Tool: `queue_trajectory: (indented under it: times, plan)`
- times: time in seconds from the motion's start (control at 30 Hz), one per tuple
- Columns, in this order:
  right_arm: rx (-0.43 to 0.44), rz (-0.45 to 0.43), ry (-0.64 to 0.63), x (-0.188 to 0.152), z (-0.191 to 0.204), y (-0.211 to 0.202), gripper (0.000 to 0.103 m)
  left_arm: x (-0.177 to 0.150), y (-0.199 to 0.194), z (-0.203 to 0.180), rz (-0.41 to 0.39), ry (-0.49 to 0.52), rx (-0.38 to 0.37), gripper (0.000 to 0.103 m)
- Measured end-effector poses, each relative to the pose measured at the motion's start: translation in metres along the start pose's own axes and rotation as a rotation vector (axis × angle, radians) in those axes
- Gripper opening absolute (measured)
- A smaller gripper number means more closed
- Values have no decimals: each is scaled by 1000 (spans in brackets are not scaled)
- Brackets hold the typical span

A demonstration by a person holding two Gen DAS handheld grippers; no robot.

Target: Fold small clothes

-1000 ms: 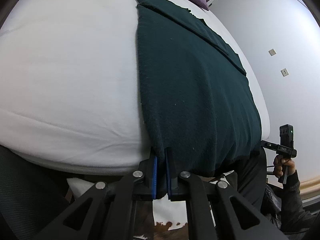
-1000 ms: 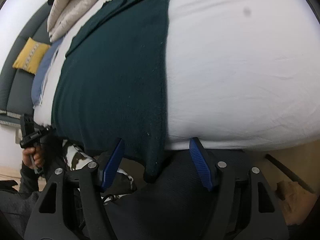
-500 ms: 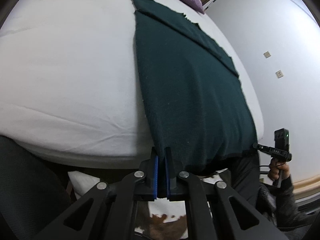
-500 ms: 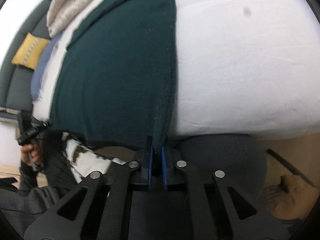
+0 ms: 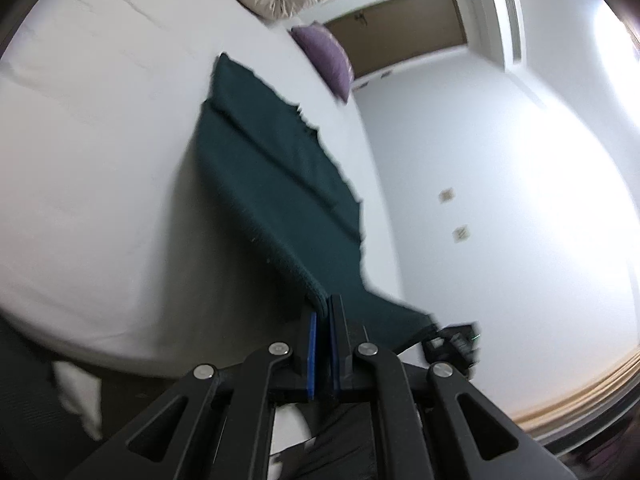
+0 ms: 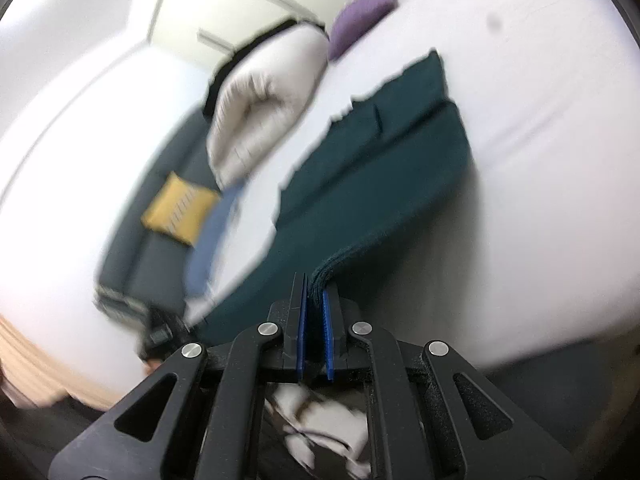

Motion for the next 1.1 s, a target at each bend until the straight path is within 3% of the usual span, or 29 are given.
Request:
queue_trajectory:
  times: [0.13, 0.37, 0.57, 0.83, 0.97, 1.0, 1.03, 1.07, 1.1]
  plan:
    - [70, -93, 48, 33, -3, 8, 6, 29, 6, -8, -45, -67, -61, 6]
    - [84, -162, 51, 94, -5, 41, 6, 94, 34, -9, -87, -150, -110, 6]
    - [81, -236, 99, 173, -33, 80, 6, 167, 69, -2, -128, -227, -122, 6]
    - [-4, -295, 130, 282, -85, 158, 6, 266, 142, 17, -143, -309, -70, 6]
    - [-84, -312, 179, 325, -128, 198, 10, 302, 191, 48, -124, -367, 64, 7]
    - [-132, -299, 195, 335, -144, 212, 10, 306, 199, 57, -111, -378, 84, 17]
    - [-176, -285, 205, 342, -156, 222, 10, 309, 205, 64, -102, -388, 101, 33]
    - [-231, -260, 224, 348, -170, 232, 14, 310, 208, 70, -99, -402, 118, 41]
    - [-285, -235, 257, 351, -187, 241, 18, 309, 206, 73, -101, -410, 128, 57]
Point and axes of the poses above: each gripper's, at about its wrist camera, not at the fingertips, and y roughly the way its jaws point, z to its left, x to its top, the point moved 1 cm from there along y, roughly the way its jaws point, and after that the axes turned 13 degrees about x, right-handed, at the moved point
